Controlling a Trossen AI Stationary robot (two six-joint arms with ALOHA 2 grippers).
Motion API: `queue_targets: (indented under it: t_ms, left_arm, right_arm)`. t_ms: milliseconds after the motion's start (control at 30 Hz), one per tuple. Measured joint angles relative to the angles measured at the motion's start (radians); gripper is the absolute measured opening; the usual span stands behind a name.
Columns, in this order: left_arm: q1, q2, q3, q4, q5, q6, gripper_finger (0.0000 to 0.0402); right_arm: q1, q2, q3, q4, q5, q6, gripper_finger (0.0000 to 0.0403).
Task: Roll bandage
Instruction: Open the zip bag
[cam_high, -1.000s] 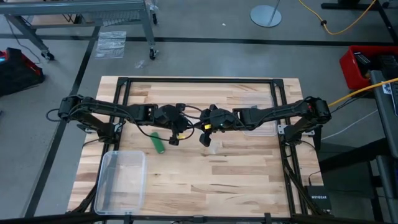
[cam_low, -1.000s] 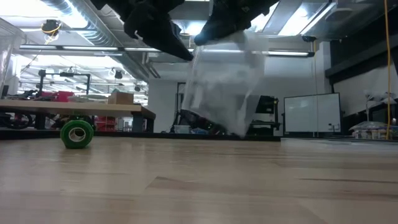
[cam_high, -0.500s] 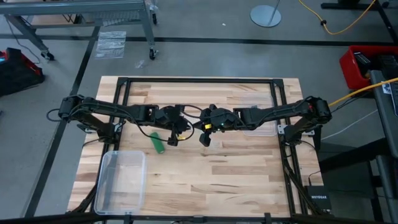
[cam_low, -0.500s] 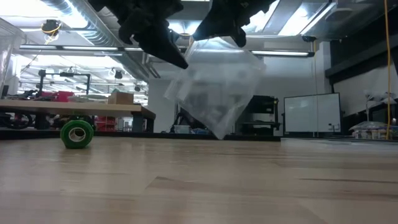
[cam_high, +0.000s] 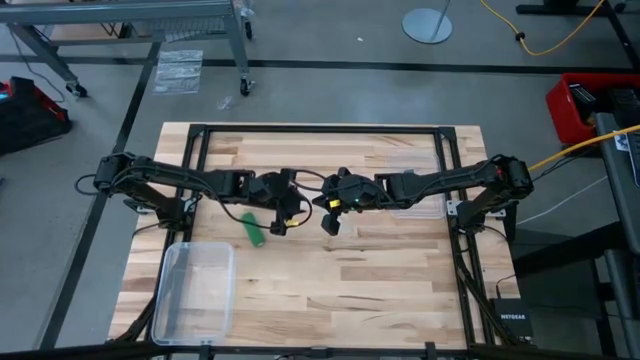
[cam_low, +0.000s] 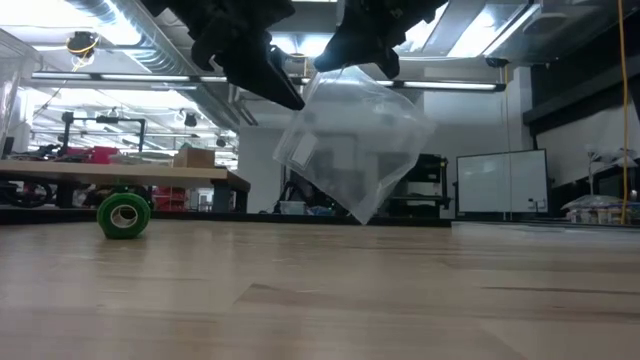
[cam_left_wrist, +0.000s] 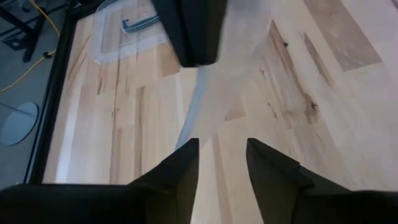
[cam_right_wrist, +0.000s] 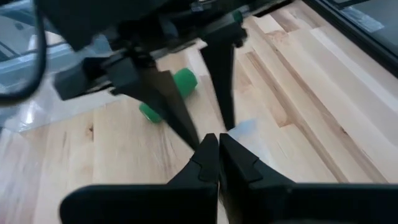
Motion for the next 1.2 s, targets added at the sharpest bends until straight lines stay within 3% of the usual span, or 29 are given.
queue_targets:
  t_ms: [567,1200]
  left_arm:
    - [-0.002,-0.001,0.000,0.001,-0.002,-0.083,0.0150]
    - [-0.001,-0.001,0.002,0.039,-0.002,-0.046,0.0149]
  right_arm:
    - [0.000,0.000,0.000,-0.041,-0.026,0.000,0.0001]
    - [0.000,0.000,0.000,0.026,-0.105,0.000,0.0001]
